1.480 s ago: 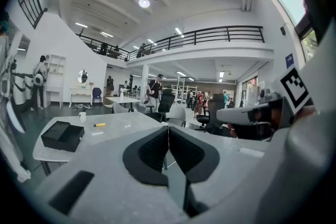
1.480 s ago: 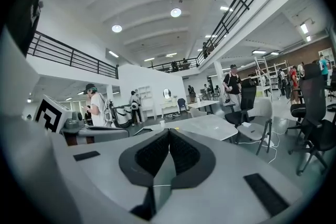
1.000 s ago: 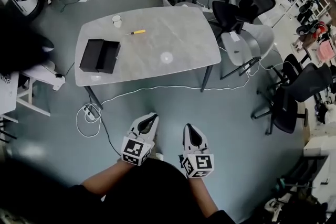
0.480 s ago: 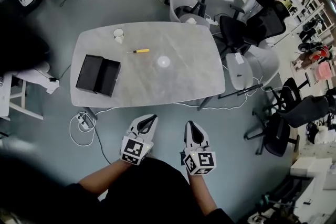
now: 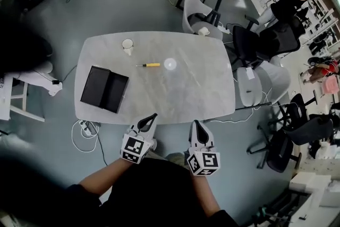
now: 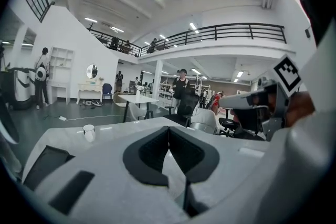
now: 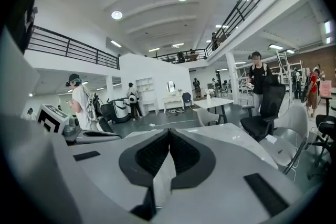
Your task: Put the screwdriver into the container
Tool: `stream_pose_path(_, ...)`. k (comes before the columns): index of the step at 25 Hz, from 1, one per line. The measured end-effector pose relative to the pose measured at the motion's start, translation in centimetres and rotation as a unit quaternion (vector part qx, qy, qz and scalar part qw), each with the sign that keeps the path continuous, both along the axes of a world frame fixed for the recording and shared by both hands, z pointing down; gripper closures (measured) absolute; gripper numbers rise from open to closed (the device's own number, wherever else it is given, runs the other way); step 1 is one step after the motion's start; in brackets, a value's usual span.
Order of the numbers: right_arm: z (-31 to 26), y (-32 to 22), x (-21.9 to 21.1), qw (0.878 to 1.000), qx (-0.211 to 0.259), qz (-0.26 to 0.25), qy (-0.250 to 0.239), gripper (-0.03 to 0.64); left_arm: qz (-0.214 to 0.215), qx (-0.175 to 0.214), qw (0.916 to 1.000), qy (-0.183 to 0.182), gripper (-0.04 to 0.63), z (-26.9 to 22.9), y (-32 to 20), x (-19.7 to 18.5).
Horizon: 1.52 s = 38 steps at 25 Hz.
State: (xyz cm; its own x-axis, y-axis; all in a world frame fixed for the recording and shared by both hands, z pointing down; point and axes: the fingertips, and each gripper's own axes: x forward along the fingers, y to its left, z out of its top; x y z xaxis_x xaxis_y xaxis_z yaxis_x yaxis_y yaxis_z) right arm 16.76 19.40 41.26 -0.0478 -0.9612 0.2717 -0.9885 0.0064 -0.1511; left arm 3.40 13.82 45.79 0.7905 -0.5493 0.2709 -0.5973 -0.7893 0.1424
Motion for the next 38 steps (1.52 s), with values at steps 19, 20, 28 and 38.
stream_pose_path(19,2.8,-14.8,0.3,0.995,-0.016,-0.084,-0.055,0.606,-0.06,-0.05,0.9964,-0.034,0.577,4.5,-15.2,1.7)
stream_pose_path(20,2.9,-15.9,0.7,0.994,-0.017,-0.086,-0.058,0.606,-0.059,-0.055,0.9958,-0.043,0.577,5.1,-16.3,2.0)
stream_pose_path(28,6.3,-23.4,2.9,0.99,-0.049,-0.106,-0.076,0.606,-0.004,-0.072,0.9834,-0.167,0.577,13.2,-24.0,4.0)
stream_pose_path(38,10.5,-28.0,4.8,0.981,-0.093,-0.136,-0.105,0.605,0.069,-0.127,0.9494,-0.279,0.574,22.1,-31.0,6.8)
